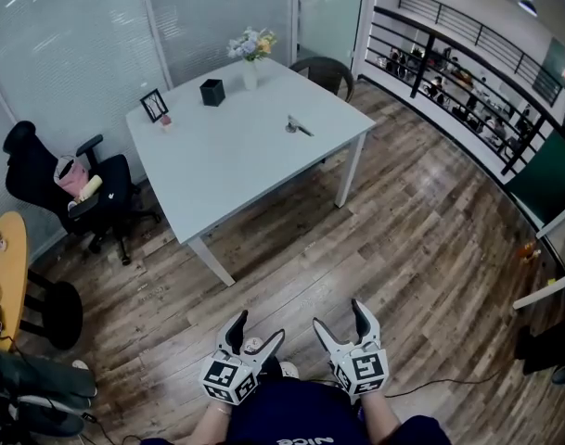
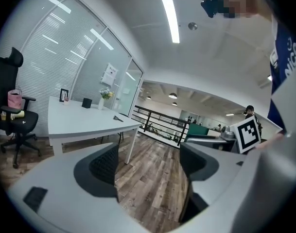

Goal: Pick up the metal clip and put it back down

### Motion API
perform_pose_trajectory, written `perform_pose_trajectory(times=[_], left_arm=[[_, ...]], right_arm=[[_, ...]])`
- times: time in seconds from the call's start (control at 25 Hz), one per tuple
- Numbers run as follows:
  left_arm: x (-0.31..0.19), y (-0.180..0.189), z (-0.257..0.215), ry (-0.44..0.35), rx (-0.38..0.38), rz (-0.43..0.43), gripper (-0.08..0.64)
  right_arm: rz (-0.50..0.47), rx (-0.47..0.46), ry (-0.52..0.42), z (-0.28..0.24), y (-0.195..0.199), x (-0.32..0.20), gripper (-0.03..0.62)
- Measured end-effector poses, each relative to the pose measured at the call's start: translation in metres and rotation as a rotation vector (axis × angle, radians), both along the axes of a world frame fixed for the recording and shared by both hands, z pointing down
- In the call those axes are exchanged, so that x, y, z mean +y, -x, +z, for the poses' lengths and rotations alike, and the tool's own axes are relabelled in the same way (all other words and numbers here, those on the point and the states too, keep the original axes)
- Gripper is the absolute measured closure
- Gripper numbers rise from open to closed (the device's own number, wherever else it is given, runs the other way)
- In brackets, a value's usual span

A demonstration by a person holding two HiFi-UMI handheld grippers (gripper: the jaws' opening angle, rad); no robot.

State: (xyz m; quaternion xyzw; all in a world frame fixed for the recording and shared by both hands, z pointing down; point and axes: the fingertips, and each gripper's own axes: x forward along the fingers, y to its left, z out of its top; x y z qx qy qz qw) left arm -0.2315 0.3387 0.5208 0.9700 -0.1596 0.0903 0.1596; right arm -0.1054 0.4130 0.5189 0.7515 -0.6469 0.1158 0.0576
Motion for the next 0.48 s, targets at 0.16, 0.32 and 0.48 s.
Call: perform_pose_trajectory(times=[0.16,0.32,0.48], left_arm=[[-0.015,-0.012,0.004,0.036,0.026,0.006,0.169],[-0.041,-0.018,0.006,-0.003,0.017,-0.013,0.225],[-0.071,-0.035,0.005,0.069,0.073,0.014,0.225]], right_arm=[[0.016,0.009,0.018,0.007,-0.009,-0.011,0.213],[0.071,-0.003,0.015,0.01,-0.026,-0.026,0.222],[0.097,0.011,0.026,0.009,-0.041,-0.045,0.23]])
